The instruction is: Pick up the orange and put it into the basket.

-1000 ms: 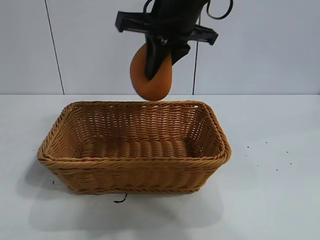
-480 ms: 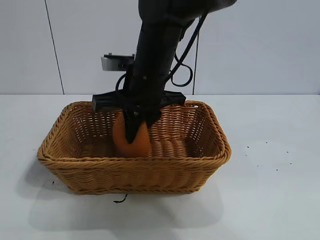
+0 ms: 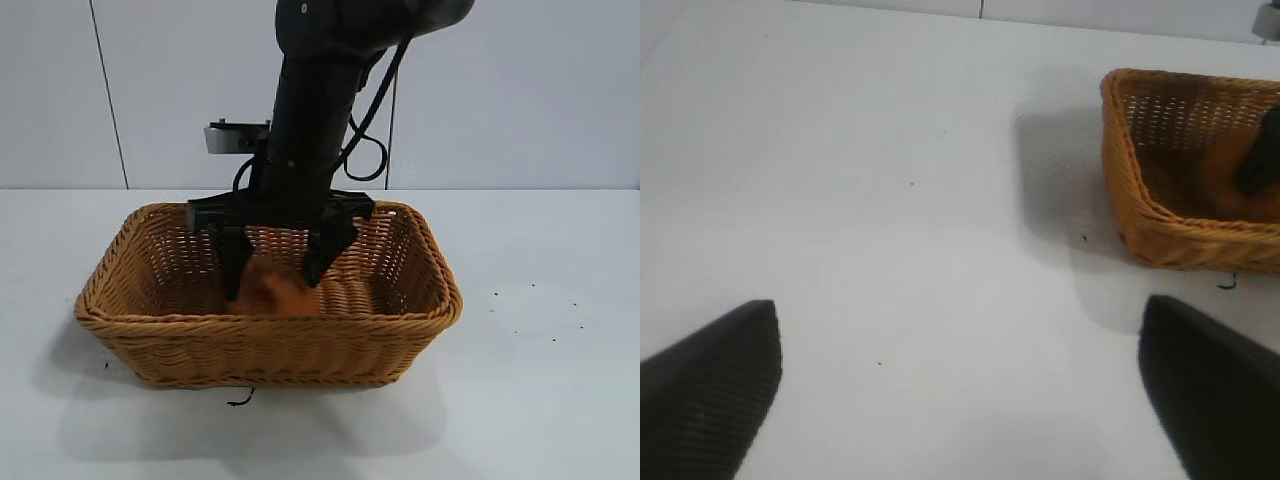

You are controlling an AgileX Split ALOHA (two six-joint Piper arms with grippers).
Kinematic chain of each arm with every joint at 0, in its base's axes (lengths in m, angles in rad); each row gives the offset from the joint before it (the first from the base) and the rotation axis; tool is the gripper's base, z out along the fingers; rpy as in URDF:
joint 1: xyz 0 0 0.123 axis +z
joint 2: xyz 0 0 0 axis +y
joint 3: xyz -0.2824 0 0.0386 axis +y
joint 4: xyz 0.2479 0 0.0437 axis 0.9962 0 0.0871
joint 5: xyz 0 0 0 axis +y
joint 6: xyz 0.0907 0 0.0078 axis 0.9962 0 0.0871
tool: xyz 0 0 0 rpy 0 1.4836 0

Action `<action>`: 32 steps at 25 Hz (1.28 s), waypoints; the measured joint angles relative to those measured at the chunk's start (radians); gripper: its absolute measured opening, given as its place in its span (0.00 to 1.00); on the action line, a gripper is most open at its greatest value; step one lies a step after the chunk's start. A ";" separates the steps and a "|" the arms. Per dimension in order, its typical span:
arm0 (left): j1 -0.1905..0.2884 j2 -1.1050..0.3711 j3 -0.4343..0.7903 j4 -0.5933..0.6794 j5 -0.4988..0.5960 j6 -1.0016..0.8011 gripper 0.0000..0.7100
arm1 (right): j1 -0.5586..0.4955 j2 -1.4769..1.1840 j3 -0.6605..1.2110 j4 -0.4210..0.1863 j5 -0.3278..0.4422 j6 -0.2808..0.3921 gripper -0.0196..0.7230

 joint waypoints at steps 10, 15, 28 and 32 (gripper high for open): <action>0.000 0.000 0.000 0.000 0.000 0.000 0.98 | -0.045 -0.045 -0.117 -0.091 0.139 0.045 0.96; 0.000 0.000 0.000 0.000 0.000 0.000 0.98 | -0.134 -0.046 -0.118 -0.091 0.152 0.045 0.96; 0.000 0.000 0.000 0.000 0.000 0.000 0.98 | -0.515 -0.046 -0.118 -0.155 0.153 0.045 0.96; 0.000 0.000 0.000 0.000 0.000 0.000 0.98 | -0.575 -0.046 -0.118 -0.151 0.154 0.045 0.96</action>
